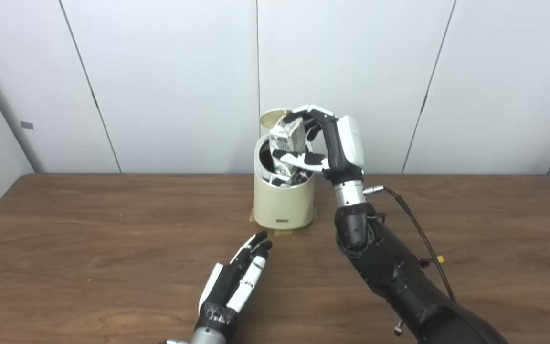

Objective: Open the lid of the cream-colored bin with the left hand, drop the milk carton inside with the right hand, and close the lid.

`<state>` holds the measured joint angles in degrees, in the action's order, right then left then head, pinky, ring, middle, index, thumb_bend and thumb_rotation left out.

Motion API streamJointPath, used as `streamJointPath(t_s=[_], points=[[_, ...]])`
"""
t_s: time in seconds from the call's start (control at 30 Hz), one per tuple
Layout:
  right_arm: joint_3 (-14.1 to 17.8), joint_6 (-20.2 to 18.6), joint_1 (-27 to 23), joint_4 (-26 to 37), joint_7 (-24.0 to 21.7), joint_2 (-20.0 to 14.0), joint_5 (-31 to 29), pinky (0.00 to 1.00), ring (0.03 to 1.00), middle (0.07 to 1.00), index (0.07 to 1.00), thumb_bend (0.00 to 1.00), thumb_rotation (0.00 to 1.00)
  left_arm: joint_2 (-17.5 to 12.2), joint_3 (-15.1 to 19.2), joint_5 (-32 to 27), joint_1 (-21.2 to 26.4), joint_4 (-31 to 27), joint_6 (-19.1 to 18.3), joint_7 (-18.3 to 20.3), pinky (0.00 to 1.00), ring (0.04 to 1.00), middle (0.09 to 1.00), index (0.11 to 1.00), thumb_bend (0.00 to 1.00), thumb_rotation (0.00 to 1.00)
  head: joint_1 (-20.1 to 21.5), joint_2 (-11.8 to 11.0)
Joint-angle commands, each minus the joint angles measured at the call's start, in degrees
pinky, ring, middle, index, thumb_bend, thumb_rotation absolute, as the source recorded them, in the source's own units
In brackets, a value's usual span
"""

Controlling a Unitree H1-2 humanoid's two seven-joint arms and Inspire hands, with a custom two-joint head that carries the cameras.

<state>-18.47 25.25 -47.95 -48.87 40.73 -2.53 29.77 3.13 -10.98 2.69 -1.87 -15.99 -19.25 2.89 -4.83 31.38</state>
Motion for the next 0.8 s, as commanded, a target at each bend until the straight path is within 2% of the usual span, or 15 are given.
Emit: streamJointPath(t_s=[0.0, 0.4, 0.77], points=[[0.51, -0.08, -1.21, -0.48, -0.79, 0.40, 0.51, 0.32, 0.424, 0.518, 0.489, 0.50, 0.00, 0.83, -0.57, -0.02, 0.15, -1.14, 0.06, 0.27, 1.00, 0.966, 0.913, 0.934, 0.34, 0.73, -0.12, 0.11], [2.75, 1.00, -3.45, -4.95, -0.04, 1.50, -0.18, 0.31, 0.411, 0.520, 0.506, 0.50, 0.00, 1.72, -1.10, -0.02, -0.67, -1.21, 0.65, 0.29, 1.00, 0.969, 0.906, 0.925, 0.37, 0.74, -0.74, 0.34], [2.50, 1.28, -3.42, -5.18, 0.29, 1.99, 0.16, 0.32, 0.406, 0.513, 0.510, 0.50, 0.00, 1.63, -1.45, 0.29, -0.75, -1.61, 0.77, 0.04, 1.00, 0.965, 0.909, 0.923, 0.39, 0.77, -0.84, 0.95]])
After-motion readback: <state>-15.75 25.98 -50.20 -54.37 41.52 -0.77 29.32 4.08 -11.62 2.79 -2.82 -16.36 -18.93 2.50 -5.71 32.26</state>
